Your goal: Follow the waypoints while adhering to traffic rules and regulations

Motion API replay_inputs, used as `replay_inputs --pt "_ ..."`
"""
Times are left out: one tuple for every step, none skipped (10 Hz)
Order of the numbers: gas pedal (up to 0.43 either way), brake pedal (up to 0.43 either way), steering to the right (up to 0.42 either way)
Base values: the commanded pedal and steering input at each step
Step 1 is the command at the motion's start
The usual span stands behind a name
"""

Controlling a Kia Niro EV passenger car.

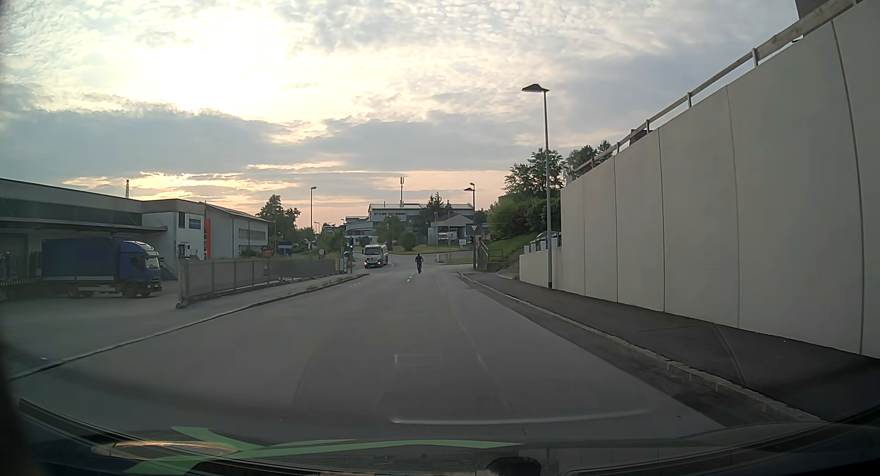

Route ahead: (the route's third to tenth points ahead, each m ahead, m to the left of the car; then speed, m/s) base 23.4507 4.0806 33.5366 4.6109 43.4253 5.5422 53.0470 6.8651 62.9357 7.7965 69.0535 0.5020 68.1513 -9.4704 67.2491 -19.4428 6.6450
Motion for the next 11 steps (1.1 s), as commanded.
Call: replay_inputs --pt "0.059 0.000 -0.010" --pt "0.059 0.000 -0.013" --pt "0.059 0.000 -0.019" --pt "0.059 0.000 -0.025" --pt "0.059 0.000 -0.029" --pt "0.059 0.000 -0.031" --pt "0.059 0.000 -0.032" --pt "0.059 0.000 -0.031" --pt "0.039 0.000 -0.030" --pt "0.020 0.000 -0.029" --pt "0.000 0.000 -0.027"
